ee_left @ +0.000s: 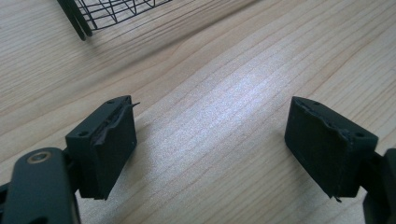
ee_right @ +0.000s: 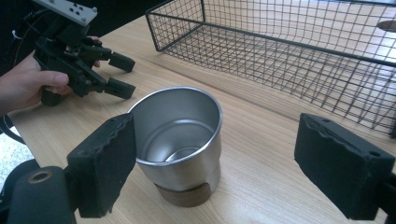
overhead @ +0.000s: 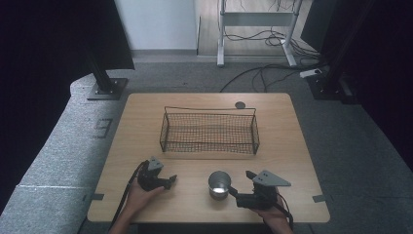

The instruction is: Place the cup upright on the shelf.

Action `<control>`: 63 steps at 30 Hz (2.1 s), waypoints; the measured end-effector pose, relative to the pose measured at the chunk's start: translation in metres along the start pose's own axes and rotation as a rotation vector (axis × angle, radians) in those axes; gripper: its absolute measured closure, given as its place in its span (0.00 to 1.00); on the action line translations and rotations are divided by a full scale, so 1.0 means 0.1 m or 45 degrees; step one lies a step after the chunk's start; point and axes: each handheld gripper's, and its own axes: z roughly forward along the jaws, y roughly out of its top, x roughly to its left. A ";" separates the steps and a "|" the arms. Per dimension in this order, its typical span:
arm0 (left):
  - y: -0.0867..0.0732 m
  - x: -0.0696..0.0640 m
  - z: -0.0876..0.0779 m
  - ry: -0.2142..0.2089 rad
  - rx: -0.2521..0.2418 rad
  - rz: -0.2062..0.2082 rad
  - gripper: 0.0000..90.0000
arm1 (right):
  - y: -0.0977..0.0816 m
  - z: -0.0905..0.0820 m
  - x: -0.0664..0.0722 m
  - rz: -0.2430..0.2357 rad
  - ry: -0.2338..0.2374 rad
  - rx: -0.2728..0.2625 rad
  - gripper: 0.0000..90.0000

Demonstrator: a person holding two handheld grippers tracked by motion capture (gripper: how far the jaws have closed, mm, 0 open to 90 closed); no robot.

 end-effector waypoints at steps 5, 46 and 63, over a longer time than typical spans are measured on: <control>0.00 0.00 0.00 0.000 0.000 0.000 0.18 | -0.03 0.08 0.03 0.000 0.025 0.015 0.14; 0.01 0.00 0.01 -0.004 -0.002 0.002 0.18 | -0.18 0.73 0.26 -0.110 0.008 0.091 0.12; 0.01 0.00 0.01 -0.006 -0.002 0.005 0.18 | -0.11 0.64 0.19 -0.073 -0.032 0.063 0.16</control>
